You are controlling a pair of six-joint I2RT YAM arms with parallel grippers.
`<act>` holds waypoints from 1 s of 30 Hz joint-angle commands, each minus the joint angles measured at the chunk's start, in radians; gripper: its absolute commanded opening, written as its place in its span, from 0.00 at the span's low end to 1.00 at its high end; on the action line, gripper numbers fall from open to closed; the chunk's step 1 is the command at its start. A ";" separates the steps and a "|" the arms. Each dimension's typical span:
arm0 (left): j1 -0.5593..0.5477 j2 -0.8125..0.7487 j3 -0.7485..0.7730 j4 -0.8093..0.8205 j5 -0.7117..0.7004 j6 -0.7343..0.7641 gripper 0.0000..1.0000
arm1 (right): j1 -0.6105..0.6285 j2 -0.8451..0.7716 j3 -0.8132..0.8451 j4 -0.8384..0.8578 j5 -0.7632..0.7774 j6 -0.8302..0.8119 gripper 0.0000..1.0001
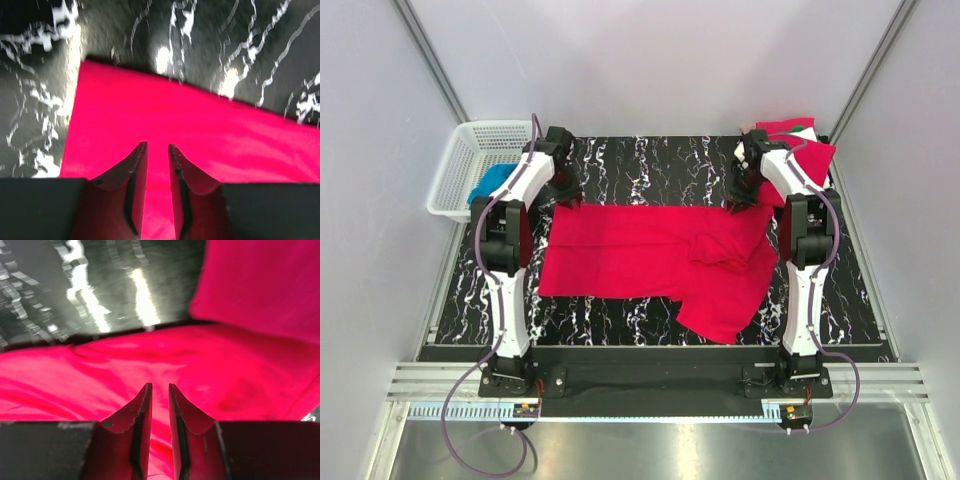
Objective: Fold and stack the t-shirts
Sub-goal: Fold the tshirt
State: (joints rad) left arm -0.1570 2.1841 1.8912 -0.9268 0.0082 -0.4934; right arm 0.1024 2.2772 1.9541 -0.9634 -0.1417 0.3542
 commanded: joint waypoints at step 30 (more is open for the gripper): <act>0.073 0.281 0.358 -0.162 -0.105 -0.040 0.00 | -0.020 0.383 0.523 -0.221 0.076 -0.029 0.01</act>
State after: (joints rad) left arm -0.1150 2.4393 2.1635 -1.0431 -0.0601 -0.5320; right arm 0.0868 2.5767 2.3726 -1.1595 -0.1154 0.3351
